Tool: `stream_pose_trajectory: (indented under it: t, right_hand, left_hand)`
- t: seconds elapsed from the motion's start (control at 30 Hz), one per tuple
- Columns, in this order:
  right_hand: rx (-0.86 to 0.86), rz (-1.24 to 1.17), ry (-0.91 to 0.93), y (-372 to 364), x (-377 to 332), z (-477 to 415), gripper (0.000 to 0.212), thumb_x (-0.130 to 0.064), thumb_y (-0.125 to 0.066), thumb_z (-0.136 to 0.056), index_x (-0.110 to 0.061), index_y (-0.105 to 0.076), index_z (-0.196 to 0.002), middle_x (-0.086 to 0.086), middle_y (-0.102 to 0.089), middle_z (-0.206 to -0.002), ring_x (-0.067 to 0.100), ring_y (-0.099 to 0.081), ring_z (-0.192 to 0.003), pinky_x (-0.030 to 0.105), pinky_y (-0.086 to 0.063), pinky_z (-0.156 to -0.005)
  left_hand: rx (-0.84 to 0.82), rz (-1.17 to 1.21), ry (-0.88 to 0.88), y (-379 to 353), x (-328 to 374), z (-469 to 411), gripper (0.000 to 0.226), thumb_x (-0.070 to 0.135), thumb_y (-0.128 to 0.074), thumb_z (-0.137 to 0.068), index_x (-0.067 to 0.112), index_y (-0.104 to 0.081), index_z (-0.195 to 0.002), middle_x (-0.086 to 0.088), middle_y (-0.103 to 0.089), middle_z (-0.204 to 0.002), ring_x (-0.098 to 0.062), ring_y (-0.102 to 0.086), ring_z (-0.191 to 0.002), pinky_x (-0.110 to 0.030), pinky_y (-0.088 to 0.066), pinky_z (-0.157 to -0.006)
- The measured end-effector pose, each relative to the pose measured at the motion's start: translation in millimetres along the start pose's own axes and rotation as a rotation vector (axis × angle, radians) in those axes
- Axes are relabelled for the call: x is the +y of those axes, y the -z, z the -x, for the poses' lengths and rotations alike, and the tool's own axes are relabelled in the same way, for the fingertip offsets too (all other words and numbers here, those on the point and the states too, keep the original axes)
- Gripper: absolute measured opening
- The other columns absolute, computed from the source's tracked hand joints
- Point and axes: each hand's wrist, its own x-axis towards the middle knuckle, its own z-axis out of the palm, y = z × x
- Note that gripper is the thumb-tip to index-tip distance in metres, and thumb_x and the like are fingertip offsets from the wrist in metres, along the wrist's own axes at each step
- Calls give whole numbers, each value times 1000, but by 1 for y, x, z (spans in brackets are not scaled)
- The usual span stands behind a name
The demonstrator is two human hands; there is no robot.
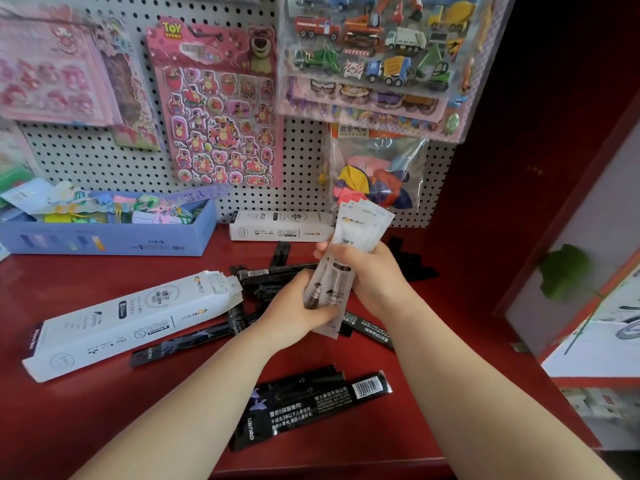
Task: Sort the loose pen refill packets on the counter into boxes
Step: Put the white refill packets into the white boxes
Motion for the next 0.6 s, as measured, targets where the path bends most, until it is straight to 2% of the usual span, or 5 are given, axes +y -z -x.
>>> stream_pose_trajectory:
  t: [0.1, 0.27, 0.4, 0.5, 0.6]
  right_hand:
    - [-46, 7, 5, 5, -4, -3, 18, -8, -56, -69, -15, -62, -85, -5, -69, -79, 7, -67, -77, 24, -56, -72]
    - [-41, 113, -24, 4, 12, 6, 23, -11, -60, -72, -16, -59, -95, -2, -64, -90, 10, -63, -85, 24, -53, -79]
    - [13, 117, -32, -1, 13, 9, 22, 5, -51, -84, -14, -61, -87, -1, -66, -84, 10, -64, -80, 23, -55, -74]
    - [-37, 152, -46, 0, 6, 6, 24, 8, -48, -84, -12, -62, -83, -1, -66, -82, 6, -65, -75, 21, -56, -71]
    - [-54, 247, -35, 3, 6, 5, 23, 5, -53, -84, -12, -57, -98, 0, -64, -91, 10, -63, -85, 24, -54, -78]
  left_hand:
    - [42, 51, 27, 1, -5, 1, 31, 15, -63, -82, 38, -42, -88, 18, -57, -87, 3, -55, -80, -11, -41, -64]
    - [41, 36, 30, -5, -11, 4, 34, 12, -61, -83, 25, -45, -109, 17, -56, -91, -2, -57, -86, -12, -45, -69]
    - [19, 6, 31, -6, -7, 4, 32, 12, -56, -87, 26, -40, -112, 21, -52, -90, 4, -54, -81, -7, -46, -63]
    - [5, -19, 41, -2, -8, 2, 35, 12, -57, -86, 26, -41, -113, 21, -53, -91, 0, -55, -87, -9, -41, -71]
    - [1, -71, 42, 0, -12, 4, 39, 10, -56, -86, 20, -43, -121, 22, -52, -89, 8, -51, -83, -8, -39, -70]
